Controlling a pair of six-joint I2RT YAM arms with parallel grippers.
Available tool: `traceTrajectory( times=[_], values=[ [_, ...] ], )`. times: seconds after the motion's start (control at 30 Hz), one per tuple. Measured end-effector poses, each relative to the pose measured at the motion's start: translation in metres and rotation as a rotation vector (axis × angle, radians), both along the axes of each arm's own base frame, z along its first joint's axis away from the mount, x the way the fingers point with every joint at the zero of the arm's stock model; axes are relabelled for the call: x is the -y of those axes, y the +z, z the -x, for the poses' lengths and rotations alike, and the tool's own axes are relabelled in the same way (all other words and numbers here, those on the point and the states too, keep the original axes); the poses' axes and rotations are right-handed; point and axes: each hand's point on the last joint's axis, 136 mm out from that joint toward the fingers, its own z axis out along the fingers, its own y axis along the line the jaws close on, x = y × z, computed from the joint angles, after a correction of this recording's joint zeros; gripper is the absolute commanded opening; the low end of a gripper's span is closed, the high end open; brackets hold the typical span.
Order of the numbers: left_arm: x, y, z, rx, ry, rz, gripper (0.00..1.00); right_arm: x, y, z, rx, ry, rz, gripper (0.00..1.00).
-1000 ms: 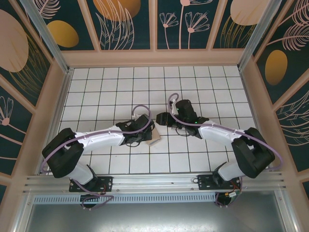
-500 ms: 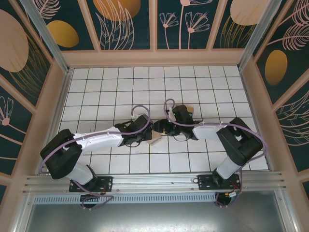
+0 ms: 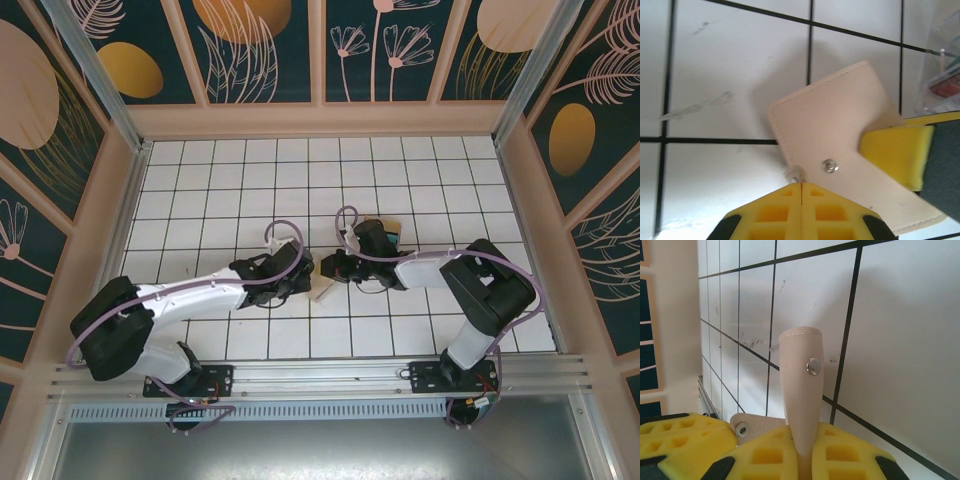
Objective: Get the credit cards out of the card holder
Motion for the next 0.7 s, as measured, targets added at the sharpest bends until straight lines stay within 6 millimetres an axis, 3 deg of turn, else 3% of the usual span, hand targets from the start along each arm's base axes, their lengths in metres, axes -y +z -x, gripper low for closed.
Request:
traceTrajectory(
  times=[0.07,0.2,0.43,0.7],
  values=[
    [-0.008,0.001,0.004,0.002,0.023,0.005,0.00,-0.001,0.002,0.001,0.005,0.004,-0.005,0.25],
    [-0.015,0.021,0.003,0.057,0.044,0.043,0.00,0.000,-0.005,0.005,0.002,0.007,0.034,0.48],
    [-0.008,0.059,-0.006,0.158,0.007,0.097,0.00,-0.007,-0.005,0.007,0.029,0.025,0.094,0.56],
    [-0.005,0.063,-0.008,0.176,-0.015,0.092,0.00,-0.018,0.004,0.007,0.054,0.041,0.096,0.57]
  ],
)
